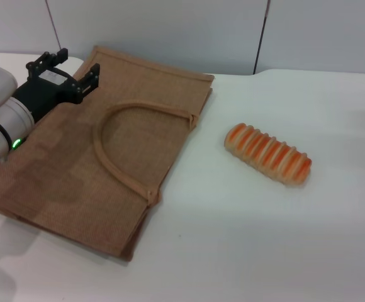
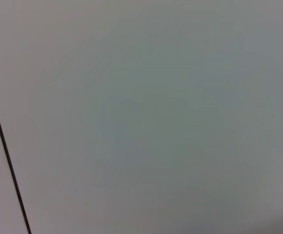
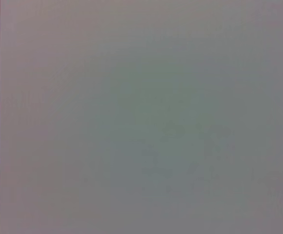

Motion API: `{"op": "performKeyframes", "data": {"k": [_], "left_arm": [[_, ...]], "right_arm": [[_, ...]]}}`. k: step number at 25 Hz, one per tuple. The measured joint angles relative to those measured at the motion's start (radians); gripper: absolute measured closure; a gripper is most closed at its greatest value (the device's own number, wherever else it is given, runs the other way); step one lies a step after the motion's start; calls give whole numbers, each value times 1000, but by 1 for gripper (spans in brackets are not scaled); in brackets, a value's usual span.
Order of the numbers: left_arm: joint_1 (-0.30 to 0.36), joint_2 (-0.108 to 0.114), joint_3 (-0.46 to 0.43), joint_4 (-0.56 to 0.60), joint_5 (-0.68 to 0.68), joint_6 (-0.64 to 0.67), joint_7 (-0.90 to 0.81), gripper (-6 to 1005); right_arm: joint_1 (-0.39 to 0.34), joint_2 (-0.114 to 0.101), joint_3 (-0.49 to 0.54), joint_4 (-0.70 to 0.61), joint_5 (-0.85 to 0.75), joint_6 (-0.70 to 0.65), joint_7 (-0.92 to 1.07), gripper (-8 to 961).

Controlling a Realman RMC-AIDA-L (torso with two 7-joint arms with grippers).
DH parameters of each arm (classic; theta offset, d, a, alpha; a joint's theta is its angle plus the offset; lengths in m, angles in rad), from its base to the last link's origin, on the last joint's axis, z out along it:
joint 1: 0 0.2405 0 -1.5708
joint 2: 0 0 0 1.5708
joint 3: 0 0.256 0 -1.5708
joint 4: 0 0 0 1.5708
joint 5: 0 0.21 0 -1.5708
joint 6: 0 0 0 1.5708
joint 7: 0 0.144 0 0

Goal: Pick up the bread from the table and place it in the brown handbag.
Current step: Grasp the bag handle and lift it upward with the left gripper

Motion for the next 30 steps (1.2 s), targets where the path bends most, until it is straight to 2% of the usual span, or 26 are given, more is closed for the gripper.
{"op": "performKeyframes", "data": {"k": [25,30], "left_arm": [[-2,0,0,0,1,8,3,278],[-10,2,8,1,13,23,-66,278]], "right_arm": [[17,-2,2,3,0,44,0,122],[15,-2,2,3,0,48,0,123]]}}
